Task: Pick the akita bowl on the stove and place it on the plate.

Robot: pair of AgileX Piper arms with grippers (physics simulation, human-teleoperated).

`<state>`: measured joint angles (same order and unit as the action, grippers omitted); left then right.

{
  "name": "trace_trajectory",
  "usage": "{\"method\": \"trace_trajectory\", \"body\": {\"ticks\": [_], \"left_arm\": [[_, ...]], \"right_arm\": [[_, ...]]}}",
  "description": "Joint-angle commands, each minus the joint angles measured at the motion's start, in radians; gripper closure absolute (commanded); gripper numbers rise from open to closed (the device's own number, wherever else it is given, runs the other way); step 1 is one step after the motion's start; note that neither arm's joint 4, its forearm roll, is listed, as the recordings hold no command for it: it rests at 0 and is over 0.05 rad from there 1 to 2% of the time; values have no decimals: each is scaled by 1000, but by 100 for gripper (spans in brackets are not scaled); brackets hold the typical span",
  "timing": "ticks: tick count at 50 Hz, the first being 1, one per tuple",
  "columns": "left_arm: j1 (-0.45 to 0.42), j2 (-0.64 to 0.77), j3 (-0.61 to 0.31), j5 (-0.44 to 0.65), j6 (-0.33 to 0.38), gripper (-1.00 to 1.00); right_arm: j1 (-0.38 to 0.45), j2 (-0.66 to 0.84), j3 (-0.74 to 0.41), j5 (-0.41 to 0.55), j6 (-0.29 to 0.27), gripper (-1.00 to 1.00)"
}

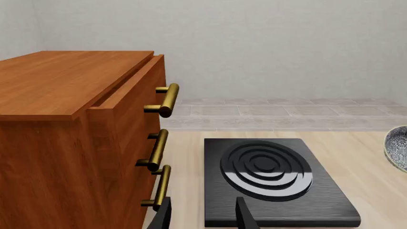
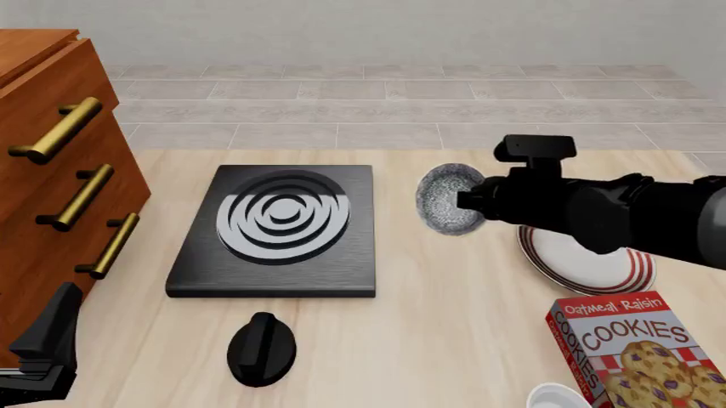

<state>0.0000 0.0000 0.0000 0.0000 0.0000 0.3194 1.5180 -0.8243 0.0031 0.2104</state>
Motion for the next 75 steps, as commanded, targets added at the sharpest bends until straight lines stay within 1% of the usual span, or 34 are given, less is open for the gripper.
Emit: {"method": "trace_trajectory", "body": {"ticks": [1,7,18,20,27,29,35,51,54,62,75], "left_arm": [[0,0,0,0,0,-100],[0,0,0,0,0,-100],[0,0,0,0,0,-100],[0,0,0,0,0,-100],[0,0,0,0,0,-100],[0,0,0,0,0,-100],[0,0,0,0,0,-100],[0,0,0,0,0,-100],[0,0,0,0,0,-100],[0,0,0,0,0,-100],[0,0,0,0,0,-100]], "right_arm": [[-49,-33,21,4,-5,100],[-78,-57,54,-7,2,100],[-124,-87,101,-12,-6,100],[-136,-88,108,-13,-16,100],[-162,-98,122,-13,-18,100],[-181,-96,121,-7,-34,100],[-204,-111,133,-7,-38,100],[-266,-143,214,-42,-37,100],[-292,-161,240,-46,-40,100],[-324,-183,276,-56,-43,100],[-371,-198,296,-68,-47,100]]}}
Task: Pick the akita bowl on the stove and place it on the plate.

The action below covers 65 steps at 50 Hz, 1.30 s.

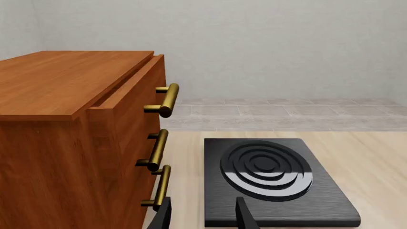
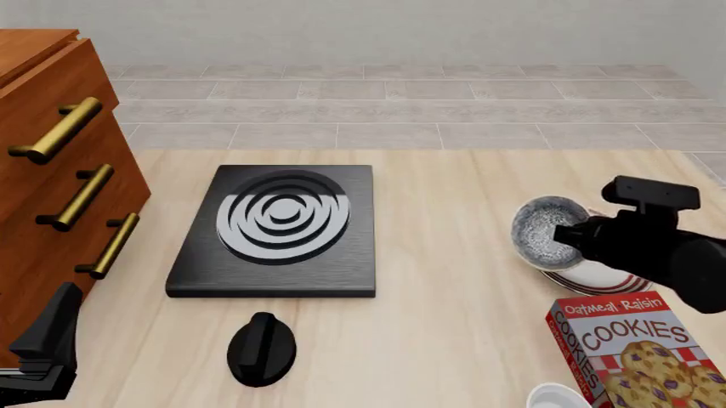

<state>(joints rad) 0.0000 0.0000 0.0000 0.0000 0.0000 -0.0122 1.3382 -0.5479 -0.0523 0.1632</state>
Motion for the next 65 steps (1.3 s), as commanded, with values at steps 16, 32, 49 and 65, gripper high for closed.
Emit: {"method": "trace_trajectory", "body": {"ticks": [16,32,49,65], "left_arm": [[0,0,0,0,0,-100],[0,0,0,0,0,-100],[0,0,0,0,0,-100],[0,0,0,0,0,-100]], "right_arm": [[-85,9,-15,-15,-18,100],[-122,66,-18,-61,-25,100],[-190,142,-8,-118,-49,100],[-229,200,-62,-111,-72,100]]}}
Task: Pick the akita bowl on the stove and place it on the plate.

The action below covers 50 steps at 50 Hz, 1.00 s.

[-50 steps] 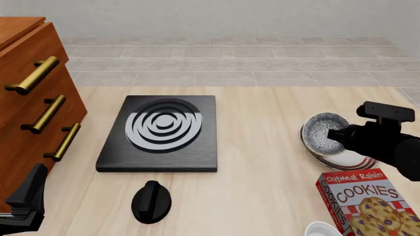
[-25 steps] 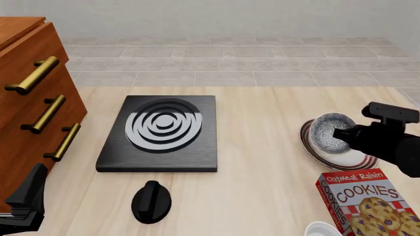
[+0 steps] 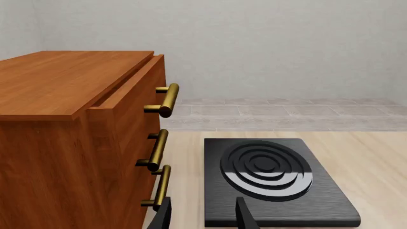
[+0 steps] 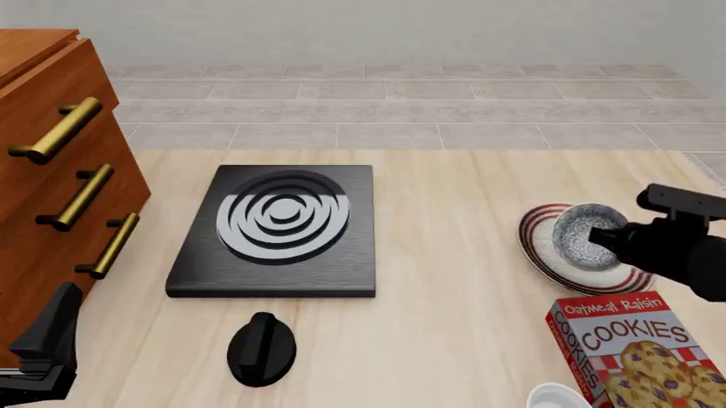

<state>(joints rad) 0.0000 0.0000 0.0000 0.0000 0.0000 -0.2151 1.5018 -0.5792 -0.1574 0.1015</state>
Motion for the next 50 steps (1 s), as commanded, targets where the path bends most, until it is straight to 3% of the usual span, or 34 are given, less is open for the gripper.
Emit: {"method": "trace_trajectory", "body": {"ticks": [1,50], "left_arm": [[0,0,0,0,0,-100],[0,0,0,0,0,-100]], "right_arm": [[-29,41,-34,-6,-12,100],[-36,234,-115,-89,17,100]]}}
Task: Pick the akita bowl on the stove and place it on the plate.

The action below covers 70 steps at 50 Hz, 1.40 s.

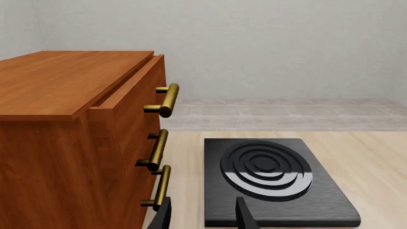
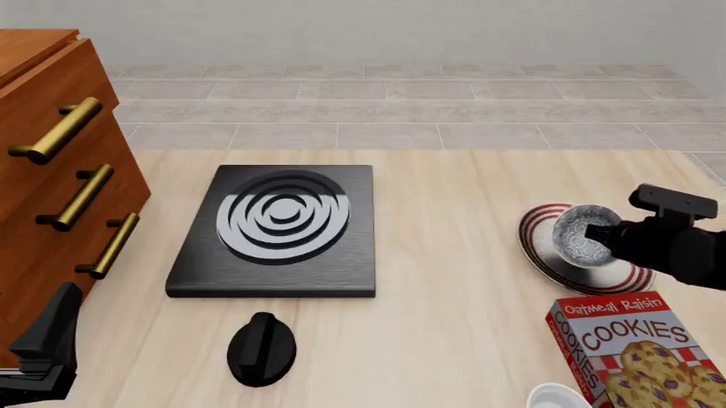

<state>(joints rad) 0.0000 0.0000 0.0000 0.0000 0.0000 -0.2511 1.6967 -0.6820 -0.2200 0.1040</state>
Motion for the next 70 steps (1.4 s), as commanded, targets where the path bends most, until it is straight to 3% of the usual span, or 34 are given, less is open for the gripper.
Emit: {"method": "trace_trajectory", "body": {"ticks": [1,28,29,36,40,53,70], "left_arm": [[0,0,0,0,0,-100],[0,0,0,0,0,-100],[0,0,0,0,0,-100],[0,0,0,0,0,-100],[0,0,0,0,0,-100],[0,0,0,0,0,-100],[0,0,0,0,0,-100]], "right_arm": [[3,45,-12,-30,18,100],[7,113,-16,-62,28,100],[8,111,-15,-62,28,-100],[31,4,11,-45,17,-100],[31,-83,9,-8,-30,-100],[71,-230,57,21,-14,-100],[178,-478,97,154,10,-100]]}}
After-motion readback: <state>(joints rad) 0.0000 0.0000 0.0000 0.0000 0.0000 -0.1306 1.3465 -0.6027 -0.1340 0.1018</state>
